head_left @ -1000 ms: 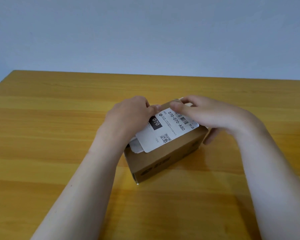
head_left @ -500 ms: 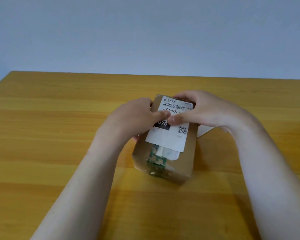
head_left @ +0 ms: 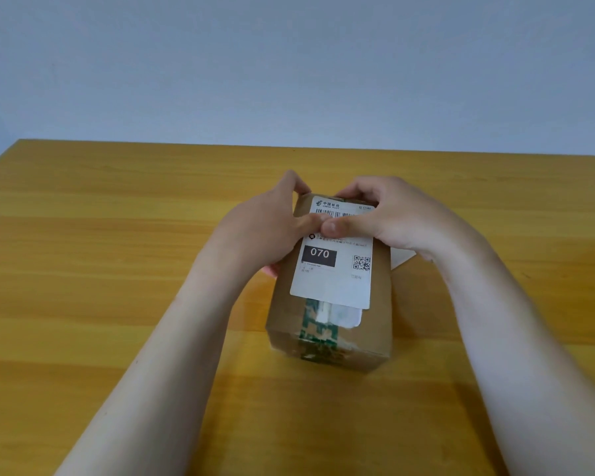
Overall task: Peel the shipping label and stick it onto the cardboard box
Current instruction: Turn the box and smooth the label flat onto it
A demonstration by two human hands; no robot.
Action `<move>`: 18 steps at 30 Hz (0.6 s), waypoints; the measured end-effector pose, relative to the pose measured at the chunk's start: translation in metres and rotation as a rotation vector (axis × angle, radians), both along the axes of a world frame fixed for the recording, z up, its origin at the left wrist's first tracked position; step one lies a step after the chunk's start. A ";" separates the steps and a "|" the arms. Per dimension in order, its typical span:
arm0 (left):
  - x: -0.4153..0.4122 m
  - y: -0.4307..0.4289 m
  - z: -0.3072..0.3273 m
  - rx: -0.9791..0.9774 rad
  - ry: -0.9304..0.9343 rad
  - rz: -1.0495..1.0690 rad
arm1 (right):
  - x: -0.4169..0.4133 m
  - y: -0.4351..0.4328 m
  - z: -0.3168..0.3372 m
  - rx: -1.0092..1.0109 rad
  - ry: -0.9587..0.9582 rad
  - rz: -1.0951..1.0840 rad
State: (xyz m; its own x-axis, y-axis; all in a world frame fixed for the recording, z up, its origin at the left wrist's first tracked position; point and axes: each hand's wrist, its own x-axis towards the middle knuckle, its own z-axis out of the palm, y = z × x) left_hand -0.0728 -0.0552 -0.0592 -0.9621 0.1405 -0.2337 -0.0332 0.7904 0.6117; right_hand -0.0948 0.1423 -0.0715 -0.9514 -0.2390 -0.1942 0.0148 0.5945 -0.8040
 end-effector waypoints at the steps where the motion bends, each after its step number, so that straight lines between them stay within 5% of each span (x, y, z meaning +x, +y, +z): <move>1: 0.000 0.000 -0.001 -0.006 0.020 0.004 | -0.001 -0.001 -0.002 -0.006 0.012 -0.011; 18: -0.007 -0.001 -0.011 0.011 0.110 0.122 | -0.001 -0.012 -0.007 0.017 0.058 -0.011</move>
